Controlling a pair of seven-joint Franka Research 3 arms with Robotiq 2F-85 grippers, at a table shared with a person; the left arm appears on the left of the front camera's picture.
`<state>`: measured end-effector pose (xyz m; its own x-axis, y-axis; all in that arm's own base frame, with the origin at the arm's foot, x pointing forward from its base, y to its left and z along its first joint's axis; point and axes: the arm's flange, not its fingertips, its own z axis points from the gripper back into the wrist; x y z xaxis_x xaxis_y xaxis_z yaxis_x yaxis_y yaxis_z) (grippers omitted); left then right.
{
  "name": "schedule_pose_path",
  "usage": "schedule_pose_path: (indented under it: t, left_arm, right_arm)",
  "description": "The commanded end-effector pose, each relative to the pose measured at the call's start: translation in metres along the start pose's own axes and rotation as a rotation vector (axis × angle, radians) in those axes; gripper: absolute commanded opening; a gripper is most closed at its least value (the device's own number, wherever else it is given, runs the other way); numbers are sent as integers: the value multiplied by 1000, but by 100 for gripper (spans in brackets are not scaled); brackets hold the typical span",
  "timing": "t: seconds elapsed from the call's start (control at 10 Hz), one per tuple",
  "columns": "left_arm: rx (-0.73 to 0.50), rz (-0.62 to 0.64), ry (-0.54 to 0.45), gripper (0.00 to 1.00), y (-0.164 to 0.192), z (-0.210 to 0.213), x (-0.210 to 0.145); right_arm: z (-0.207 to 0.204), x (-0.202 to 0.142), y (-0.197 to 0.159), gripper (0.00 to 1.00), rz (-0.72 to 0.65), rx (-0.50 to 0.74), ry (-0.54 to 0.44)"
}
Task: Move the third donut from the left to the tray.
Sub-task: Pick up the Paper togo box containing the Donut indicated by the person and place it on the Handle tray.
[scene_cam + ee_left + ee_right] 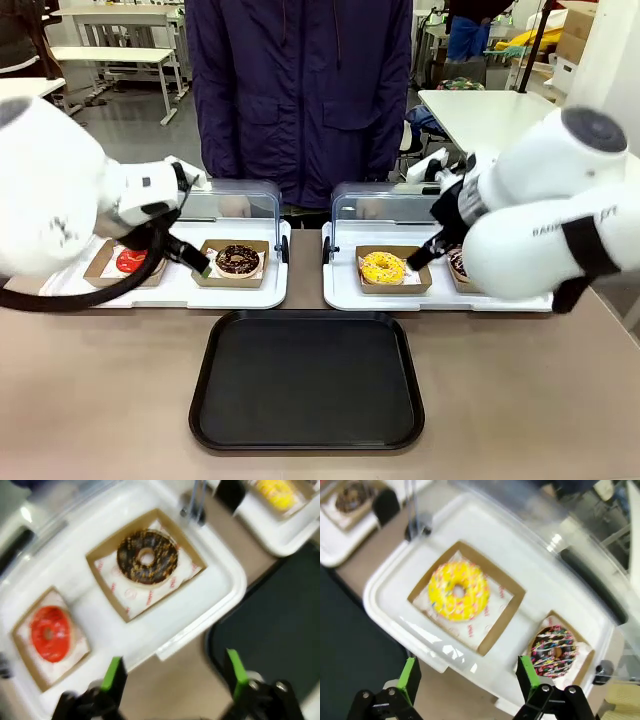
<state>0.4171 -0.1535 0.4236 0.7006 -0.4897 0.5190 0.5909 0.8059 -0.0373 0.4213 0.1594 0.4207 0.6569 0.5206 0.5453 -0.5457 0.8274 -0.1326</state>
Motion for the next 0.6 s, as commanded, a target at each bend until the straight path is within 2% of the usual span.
schedule_pose_path:
  t: [0.0, 0.2, 0.5]
  left_arm:
    - [-129, 6, 11, 100, 62, 53, 21]
    - [-291, -94, 19, 100, 125, 96, 19]
    - [-452, -243, -104, 100, 220, 136, -30]
  right_arm:
    - [46, 19, -44, 100, -32, 62, -35]
    - [96, 1, -109, 100, -92, 126, -111]
    - [139, -67, -198, 100, -84, 298, -272]
